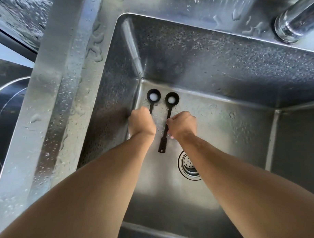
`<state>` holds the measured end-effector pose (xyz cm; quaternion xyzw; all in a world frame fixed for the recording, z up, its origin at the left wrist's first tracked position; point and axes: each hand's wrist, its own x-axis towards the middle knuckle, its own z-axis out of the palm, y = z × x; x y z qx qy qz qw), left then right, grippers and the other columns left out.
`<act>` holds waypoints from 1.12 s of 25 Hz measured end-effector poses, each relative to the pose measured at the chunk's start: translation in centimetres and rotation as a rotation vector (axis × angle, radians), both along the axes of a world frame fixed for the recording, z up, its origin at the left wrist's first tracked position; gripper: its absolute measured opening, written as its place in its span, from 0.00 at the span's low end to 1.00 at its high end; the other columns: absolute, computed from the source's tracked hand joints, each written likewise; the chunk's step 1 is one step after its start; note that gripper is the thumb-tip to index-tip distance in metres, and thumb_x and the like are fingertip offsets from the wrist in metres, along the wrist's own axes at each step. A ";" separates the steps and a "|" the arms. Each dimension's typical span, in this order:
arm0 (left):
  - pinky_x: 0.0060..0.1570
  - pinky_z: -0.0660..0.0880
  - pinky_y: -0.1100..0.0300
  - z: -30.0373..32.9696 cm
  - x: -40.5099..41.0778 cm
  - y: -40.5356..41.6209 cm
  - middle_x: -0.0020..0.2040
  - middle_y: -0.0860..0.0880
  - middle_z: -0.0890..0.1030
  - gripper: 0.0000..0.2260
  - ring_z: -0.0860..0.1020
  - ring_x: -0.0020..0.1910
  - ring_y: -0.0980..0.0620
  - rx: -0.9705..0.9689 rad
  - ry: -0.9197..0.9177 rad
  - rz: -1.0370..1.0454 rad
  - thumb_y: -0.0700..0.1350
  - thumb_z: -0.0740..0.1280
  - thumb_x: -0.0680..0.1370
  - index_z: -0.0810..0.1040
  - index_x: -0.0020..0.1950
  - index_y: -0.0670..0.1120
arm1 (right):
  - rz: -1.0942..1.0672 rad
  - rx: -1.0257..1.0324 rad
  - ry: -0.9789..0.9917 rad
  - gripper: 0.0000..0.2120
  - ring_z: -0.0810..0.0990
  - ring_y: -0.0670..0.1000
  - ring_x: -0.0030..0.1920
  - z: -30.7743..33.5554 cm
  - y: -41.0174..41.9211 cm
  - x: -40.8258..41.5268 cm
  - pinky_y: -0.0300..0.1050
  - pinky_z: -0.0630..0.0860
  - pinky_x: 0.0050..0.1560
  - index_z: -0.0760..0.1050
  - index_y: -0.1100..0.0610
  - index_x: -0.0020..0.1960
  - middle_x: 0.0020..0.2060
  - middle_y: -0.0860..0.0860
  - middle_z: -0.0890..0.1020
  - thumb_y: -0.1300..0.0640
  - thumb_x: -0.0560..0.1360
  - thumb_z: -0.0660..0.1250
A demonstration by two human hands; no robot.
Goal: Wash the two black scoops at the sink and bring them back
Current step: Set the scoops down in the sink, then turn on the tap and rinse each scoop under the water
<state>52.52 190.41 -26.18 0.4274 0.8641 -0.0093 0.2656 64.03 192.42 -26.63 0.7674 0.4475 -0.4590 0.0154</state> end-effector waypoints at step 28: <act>0.62 0.73 0.47 20.6 4.7 2.0 0.65 0.43 0.77 0.18 0.75 0.64 0.40 0.453 0.101 -0.667 0.40 0.64 0.79 0.76 0.68 0.45 | -0.467 0.578 0.105 0.22 0.82 0.50 0.44 23.3 0.5 16.3 0.43 0.76 0.44 0.71 0.53 0.69 0.43 0.47 0.83 0.49 0.76 0.64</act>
